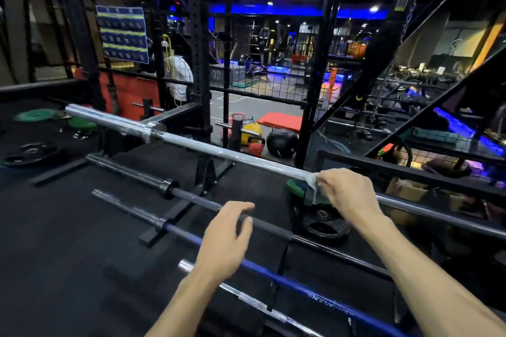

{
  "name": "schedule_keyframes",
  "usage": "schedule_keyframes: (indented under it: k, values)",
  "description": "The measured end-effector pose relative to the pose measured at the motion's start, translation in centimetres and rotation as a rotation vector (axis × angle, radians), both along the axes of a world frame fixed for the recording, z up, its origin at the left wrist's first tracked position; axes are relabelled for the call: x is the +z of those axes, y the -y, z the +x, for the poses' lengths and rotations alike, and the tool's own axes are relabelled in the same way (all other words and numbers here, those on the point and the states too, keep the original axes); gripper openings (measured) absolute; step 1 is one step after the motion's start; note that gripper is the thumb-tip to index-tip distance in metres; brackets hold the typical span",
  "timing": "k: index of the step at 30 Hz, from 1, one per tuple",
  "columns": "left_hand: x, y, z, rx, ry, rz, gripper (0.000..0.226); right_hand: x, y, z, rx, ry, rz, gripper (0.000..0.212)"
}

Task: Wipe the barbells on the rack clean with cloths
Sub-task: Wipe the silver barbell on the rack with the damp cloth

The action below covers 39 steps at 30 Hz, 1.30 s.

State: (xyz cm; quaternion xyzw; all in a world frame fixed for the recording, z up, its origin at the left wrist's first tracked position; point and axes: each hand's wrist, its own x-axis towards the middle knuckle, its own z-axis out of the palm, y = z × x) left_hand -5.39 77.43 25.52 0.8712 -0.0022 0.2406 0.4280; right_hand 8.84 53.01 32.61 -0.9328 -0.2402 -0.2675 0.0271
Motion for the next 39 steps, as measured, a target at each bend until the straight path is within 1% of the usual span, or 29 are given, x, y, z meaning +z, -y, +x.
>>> schedule_keyframes:
  k: [2, 6, 10, 14, 18, 19, 21, 23, 25, 27, 29, 31, 35, 39]
  values:
    - [-1.0, -0.9, 1.7, -0.012, -0.004, -0.026, 0.024, 0.0, -0.6, 0.7, 0.037, 0.034, 0.004, 0.009]
    - [-2.0, -2.5, 6.2, -0.051, -0.027, -0.091, 0.021, -0.3, -1.8, 1.7, 0.158, 0.06, 0.167, 0.016]
    - [-2.2, -4.2, 10.2, -0.118, -0.062, -0.14, 0.019, -0.4, -2.5, 3.0, 0.123, -0.008, 0.4, 0.015]
    - [-2.8, -5.6, 12.3, -0.218, -0.076, -0.163, 0.018, -0.2, -3.6, 3.2, 0.098, -0.057, 0.552, 0.013]
    - [-3.0, -6.2, 14.7, -0.342, -0.128, -0.262, 0.015, 0.7, -4.2, 2.5, 0.057, -0.103, 0.619, 0.012]
    - [-2.8, -6.4, 15.2, -0.377, -0.139, -0.308, 0.014, 1.0, -4.3, 2.4, 0.061, -0.135, 0.629, 0.015]
    - [-2.2, -6.7, 16.1, -0.433, -0.162, -0.382, 0.013, 1.9, -4.6, 2.1, 0.067, -0.236, 0.616, 0.028]
    - [-1.9, -7.2, 16.5, -0.469, -0.177, -0.409, 0.013, 2.8, -4.9, 2.1, 0.045, -0.313, 0.535, 0.038]
    - [-2.0, -7.9, 16.0, -0.482, -0.2, -0.417, 0.016, 3.9, -5.5, 1.6, 0.015, -0.331, 0.435, 0.034]
    - [-1.9, -8.8, 14.7, -0.487, -0.208, -0.424, 0.019, 4.9, -6.5, 0.3, 0.007, -0.312, 0.434, 0.023]
    - [-1.8, -9.9, 13.0, -0.493, -0.205, -0.425, 0.019, 5.8, -8.4, -1.7, 0.03, -0.326, 0.53, 0.01]
    - [-1.4, -11.0, 11.0, -0.506, -0.195, -0.436, 0.018, 6.4, -10.4, -3.7, 0.078, -0.39, 0.679, 0.002]
    - [-0.2, -12.9, 6.5, -0.514, -0.16, -0.441, 0.016, 6.9, -13.5, -7.3, 0.083, -0.49, 0.805, 0.016]
    - [0.9, -14.0, 2.7, -0.482, -0.123, -0.44, 0.017, 6.8, -14.9, -10.4, 0.057, -0.561, 0.854, 0.019]
